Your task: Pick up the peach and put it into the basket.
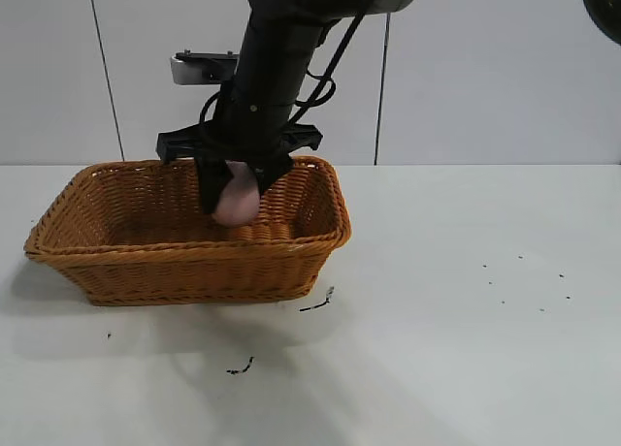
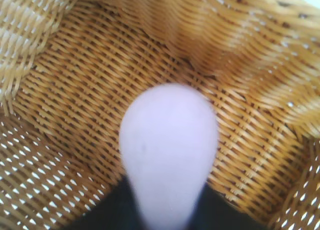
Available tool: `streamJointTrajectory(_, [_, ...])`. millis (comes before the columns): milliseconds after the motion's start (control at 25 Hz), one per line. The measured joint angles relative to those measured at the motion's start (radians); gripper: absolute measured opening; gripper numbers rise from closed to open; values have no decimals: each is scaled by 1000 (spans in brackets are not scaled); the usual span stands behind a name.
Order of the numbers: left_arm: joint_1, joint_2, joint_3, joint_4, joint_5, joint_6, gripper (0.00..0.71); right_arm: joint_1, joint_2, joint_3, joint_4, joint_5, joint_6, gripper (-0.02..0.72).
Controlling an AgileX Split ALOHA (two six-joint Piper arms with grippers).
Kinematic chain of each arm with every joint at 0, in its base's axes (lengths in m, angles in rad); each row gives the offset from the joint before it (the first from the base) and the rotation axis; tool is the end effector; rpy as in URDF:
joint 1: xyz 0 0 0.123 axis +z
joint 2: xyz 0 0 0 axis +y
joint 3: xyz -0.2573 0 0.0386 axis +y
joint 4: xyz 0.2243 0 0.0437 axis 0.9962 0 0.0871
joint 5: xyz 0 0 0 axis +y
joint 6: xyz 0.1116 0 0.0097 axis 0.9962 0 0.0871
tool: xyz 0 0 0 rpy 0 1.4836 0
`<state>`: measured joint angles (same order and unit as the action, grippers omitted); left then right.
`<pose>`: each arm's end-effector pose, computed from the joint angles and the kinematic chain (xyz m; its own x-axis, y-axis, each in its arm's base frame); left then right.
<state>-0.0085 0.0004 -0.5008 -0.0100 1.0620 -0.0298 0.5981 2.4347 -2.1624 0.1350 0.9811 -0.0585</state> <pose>0.0182 -0.0011 0.2564 -0.4571 -0.0308 -0.8889 0.0004 0.9994 -0.0348 0.4001 0.2878 0.1404 -0.7683 -0.5031 -0.3957 -0.5834 0.8048 0.1093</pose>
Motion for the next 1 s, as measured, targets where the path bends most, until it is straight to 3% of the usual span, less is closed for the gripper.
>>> streamJointTrajectory(160, [0, 0, 0, 0, 0, 0, 693, 0, 0, -78, 0, 76, -2, 679])
streamJointTrajectory(320, [0, 0, 0, 0, 0, 0, 693, 0, 0, -238, -28, 181, -1, 688])
streamJointTrajectory(520, [0, 0, 0, 0, 0, 0, 693, -43, -18, -359, -81, 227, 34, 688])
streamJointTrajectory(760, [0, 0, 0, 0, 0, 0, 693, -200, -19, -364, -115, 230, 23, 688])
streamJointTrajectory(1000, [0, 0, 0, 0, 0, 0, 693, -445, -19, -364, -129, 230, 13, 689])
